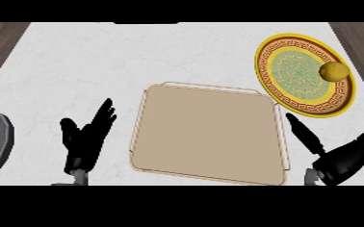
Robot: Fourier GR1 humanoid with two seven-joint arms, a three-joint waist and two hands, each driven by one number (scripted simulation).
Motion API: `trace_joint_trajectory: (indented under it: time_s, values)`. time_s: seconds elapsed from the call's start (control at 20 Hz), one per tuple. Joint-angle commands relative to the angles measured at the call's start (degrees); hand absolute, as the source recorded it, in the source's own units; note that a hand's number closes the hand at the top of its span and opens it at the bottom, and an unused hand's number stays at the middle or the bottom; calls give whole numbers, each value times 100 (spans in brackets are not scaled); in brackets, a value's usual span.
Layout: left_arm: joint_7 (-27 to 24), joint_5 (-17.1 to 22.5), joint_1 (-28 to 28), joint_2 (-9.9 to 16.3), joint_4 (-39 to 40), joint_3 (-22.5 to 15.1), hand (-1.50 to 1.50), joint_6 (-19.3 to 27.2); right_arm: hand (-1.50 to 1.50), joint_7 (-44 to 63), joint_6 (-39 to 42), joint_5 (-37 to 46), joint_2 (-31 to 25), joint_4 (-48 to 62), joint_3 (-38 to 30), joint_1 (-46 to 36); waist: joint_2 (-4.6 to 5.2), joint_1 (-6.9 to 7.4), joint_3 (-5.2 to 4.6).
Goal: Pick the lemon from the tray and place it in the plate
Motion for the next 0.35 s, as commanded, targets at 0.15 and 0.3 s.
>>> trace_joint_trajectory:
  time_s: [0.15, 0.3]
  values:
    - [-219, -137, 68, -165, 429, -15, 0, 0, -150, 896, -799, 705, 25, -392, 1097, 705, 33, 13, -19]
    - [167, 167, -78, 103, 92, 231, 0, -298, -150, 1666, -1066, 1457, 26, -371, 1335, 642, 34, 25, -19]
